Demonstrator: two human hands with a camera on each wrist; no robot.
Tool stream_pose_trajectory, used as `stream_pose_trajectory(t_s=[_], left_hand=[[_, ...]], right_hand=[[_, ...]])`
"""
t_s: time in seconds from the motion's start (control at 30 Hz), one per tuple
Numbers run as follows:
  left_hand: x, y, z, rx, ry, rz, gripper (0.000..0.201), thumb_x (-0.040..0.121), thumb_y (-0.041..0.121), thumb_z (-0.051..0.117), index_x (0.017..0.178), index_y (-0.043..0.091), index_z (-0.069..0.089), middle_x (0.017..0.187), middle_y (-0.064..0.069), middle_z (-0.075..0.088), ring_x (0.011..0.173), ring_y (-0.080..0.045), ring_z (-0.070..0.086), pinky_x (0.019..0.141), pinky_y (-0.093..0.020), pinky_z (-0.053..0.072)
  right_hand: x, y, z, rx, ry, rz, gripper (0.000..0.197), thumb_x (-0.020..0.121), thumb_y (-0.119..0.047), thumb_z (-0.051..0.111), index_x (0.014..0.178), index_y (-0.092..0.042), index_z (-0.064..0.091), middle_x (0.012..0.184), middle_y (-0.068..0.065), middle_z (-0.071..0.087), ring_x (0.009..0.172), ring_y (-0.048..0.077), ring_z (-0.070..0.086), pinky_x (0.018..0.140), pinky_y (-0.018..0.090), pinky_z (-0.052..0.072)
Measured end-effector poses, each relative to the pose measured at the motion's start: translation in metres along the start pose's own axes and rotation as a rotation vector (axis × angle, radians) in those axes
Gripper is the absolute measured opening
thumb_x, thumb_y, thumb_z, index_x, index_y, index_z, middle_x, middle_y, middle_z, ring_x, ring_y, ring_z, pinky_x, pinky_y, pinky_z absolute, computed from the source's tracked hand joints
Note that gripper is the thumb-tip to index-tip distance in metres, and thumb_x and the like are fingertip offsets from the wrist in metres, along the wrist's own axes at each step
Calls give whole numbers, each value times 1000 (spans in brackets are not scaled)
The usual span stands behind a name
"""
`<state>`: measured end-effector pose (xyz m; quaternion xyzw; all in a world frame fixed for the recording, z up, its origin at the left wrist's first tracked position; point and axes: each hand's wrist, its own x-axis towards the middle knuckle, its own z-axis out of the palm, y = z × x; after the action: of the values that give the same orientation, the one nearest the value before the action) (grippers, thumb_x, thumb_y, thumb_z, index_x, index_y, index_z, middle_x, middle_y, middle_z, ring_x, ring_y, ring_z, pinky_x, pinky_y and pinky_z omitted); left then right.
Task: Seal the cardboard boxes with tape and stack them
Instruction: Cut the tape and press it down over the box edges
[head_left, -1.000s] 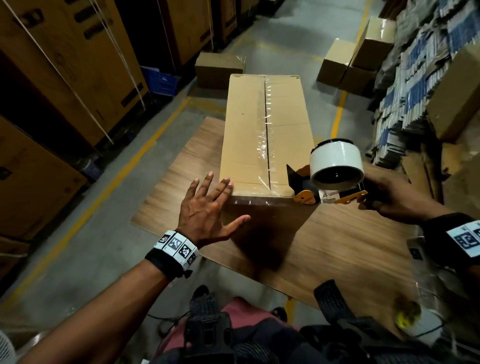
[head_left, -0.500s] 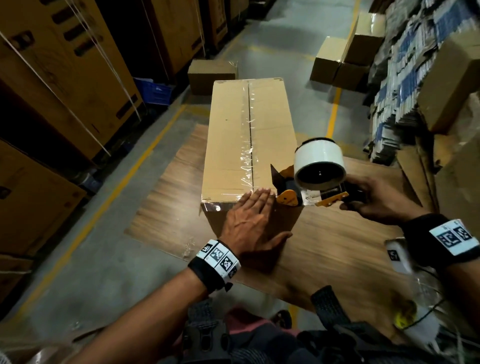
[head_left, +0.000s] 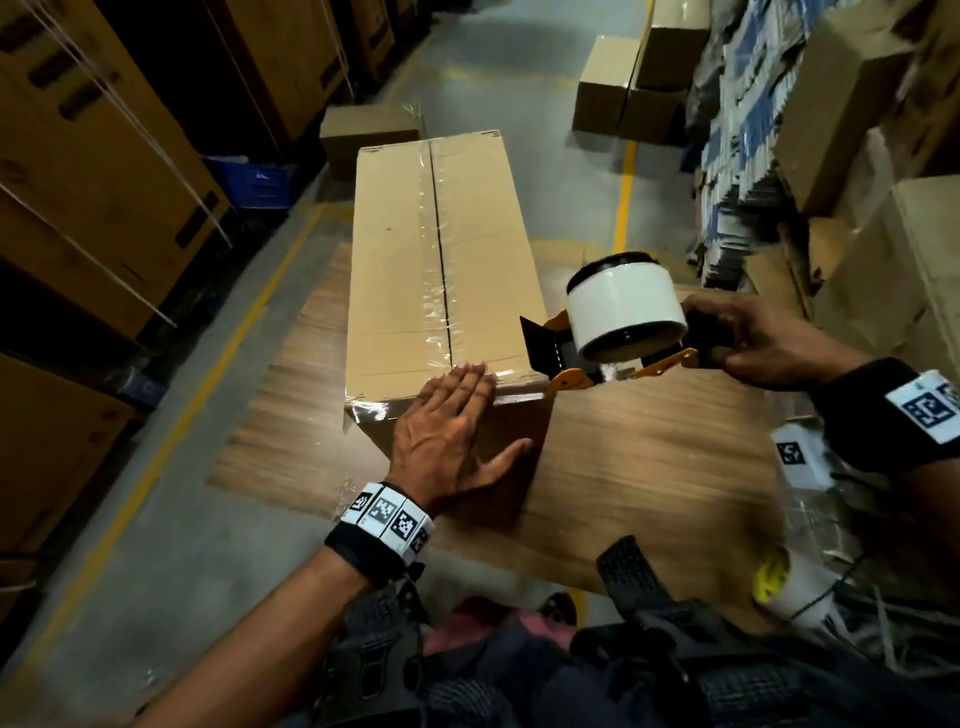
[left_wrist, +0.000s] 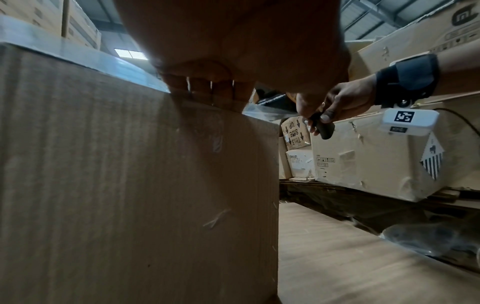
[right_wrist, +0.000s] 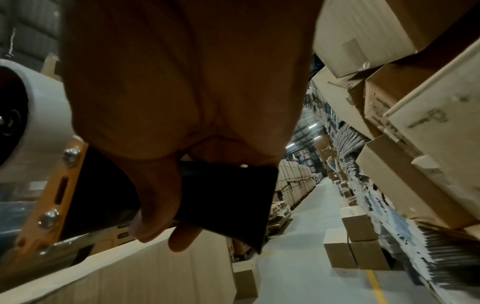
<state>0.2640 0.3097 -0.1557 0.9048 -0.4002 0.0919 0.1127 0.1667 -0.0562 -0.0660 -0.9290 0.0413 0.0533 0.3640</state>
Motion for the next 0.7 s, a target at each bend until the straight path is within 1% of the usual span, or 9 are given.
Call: stream_pose_trajectory(t_s=[0.17, 0.2, 0.27, 0.33, 0.4, 0.47, 0.5, 0.6, 0.7], left_hand=[[0, 2, 0, 13, -14, -12, 91, 90, 82, 47, 151, 14, 55, 158, -5, 50, 147, -19, 45, 120, -41, 40], [0, 1, 0, 16, -19, -12, 91, 90, 82, 47, 151, 14, 54, 158, -4, 50, 148, -18, 45, 121, -41, 39], [1, 2, 0, 13, -24, -14, 91, 91, 82, 47, 151, 14, 54, 158, -4, 50, 148, -18, 44, 122, -40, 37], [2, 2, 0, 14, -26, -21, 90, 91, 81, 47, 151, 15, 55, 158, -3, 50, 148, -18, 44, 122, -39, 36], [2, 3, -1, 15, -24, -32, 89, 90, 81, 48, 150, 15, 56, 158, -2, 51, 148, -17, 44, 123, -38, 35], [2, 4, -1, 5, -14, -38, 88, 90, 80, 49, 149, 15, 57, 157, -2, 52, 147, -17, 45, 123, -38, 35], [2, 5, -1, 2, -8, -40, 88, 90, 81, 49, 149, 15, 57, 156, -2, 52, 147, -18, 46, 123, -38, 35], [3, 6, -2, -3, -17, -40, 89, 90, 81, 48, 149, 15, 57, 157, -3, 51, 148, -18, 45, 123, -39, 34], [3, 6, -2, -1, -21, -42, 88, 90, 80, 49, 148, 14, 58, 156, -4, 52, 147, -18, 46, 123, -39, 34]], right_hand=[[-16, 22, -19, 53, 13, 83, 46, 84, 7, 77, 123, -13, 67, 115, 16, 71, 114, 36, 65, 102, 56, 52], [-19, 28, -23, 63, 21, 100, 46, 84, 8, 77, 123, -14, 67, 115, 13, 73, 113, 32, 67, 102, 52, 52], [-28, 34, -33, 71, 44, 139, 46, 83, 12, 75, 117, -18, 68, 113, 1, 77, 106, 7, 70, 98, 28, 52], [-33, 35, -37, 43, 69, 149, 50, 82, 16, 74, 113, -21, 67, 107, -12, 77, 91, -17, 64, 82, 5, 47], [-29, 39, -33, -34, 57, 151, 43, 81, 13, 76, 113, -15, 68, 107, -5, 75, 93, -12, 65, 79, 10, 47], [-22, 46, -24, -77, -5, 133, 35, 82, 9, 77, 112, -6, 67, 109, 8, 72, 103, 17, 69, 81, 23, 53], [-19, 51, -18, -87, -31, 135, 34, 82, 7, 77, 110, -7, 66, 106, 9, 71, 101, 20, 68, 80, 21, 51], [-13, 56, 8, -54, -80, 180, 38, 84, 9, 73, 110, -18, 67, 95, -6, 72, 83, -10, 63, 69, 1, 42], [-6, 62, 42, -13, -141, 226, 50, 83, 19, 60, 107, -25, 68, 94, -8, 74, 83, -1, 67, 69, 6, 47]])
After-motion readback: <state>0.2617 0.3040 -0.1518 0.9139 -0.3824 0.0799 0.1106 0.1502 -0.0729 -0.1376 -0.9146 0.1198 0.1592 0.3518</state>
